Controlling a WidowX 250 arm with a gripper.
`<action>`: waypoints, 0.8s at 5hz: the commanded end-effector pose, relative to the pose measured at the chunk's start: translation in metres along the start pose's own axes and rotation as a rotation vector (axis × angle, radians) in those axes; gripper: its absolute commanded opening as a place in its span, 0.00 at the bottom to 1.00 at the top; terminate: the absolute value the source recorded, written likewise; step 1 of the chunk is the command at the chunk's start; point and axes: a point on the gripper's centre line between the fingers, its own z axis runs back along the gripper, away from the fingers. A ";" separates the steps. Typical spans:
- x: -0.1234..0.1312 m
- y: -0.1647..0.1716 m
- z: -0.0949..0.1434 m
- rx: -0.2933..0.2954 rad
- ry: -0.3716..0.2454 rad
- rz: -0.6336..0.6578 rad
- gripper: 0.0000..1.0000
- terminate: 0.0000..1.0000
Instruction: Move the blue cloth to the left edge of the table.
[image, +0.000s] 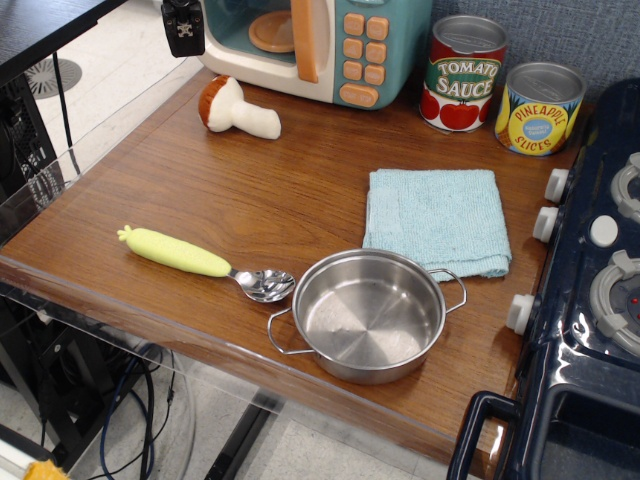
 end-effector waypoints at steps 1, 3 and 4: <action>0.000 0.000 0.000 0.000 0.000 0.000 1.00 0.00; -0.029 0.030 0.013 0.069 0.058 -0.026 1.00 0.00; -0.051 0.056 0.026 0.109 0.104 -0.065 1.00 0.00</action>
